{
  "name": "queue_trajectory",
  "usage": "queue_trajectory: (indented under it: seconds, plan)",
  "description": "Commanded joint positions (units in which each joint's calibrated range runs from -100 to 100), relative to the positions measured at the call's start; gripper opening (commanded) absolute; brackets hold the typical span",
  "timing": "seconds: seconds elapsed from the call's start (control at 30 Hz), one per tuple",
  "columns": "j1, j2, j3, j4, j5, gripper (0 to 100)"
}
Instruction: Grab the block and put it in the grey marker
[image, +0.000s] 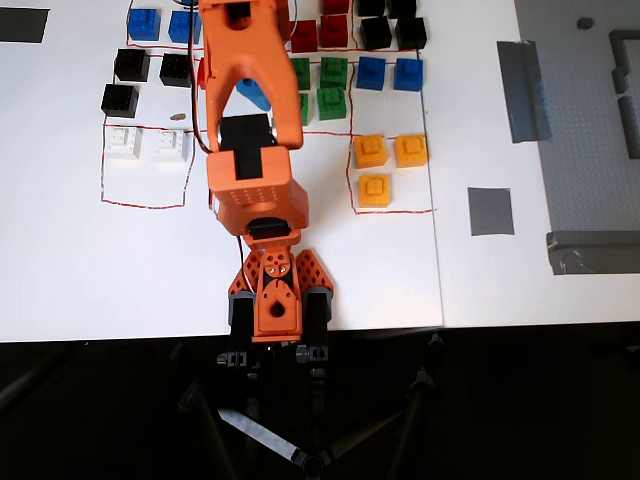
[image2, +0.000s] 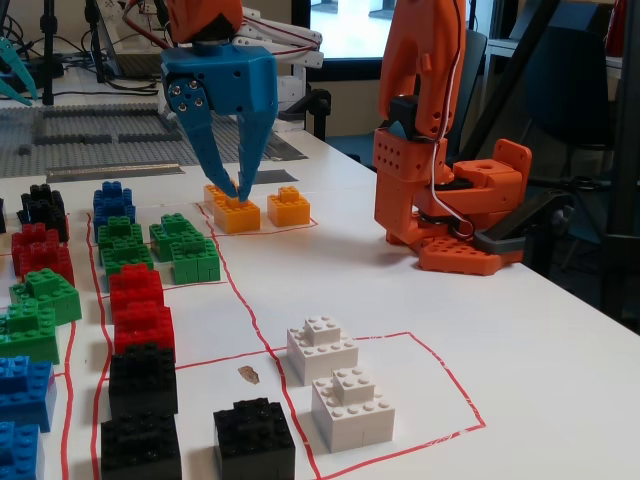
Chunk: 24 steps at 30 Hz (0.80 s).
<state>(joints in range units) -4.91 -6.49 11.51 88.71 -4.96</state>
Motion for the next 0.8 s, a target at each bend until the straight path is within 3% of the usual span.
queue_trajectory:
  seconds: [0.0,0.5,0.77]
  plan:
    - [-0.2,-5.1,3.9,-0.1,-1.2,0]
    - [-0.8,-5.4,4.1,0.0,-1.3,0]
    - [-5.5,-6.6,0.7,2.6,-5.0,0]
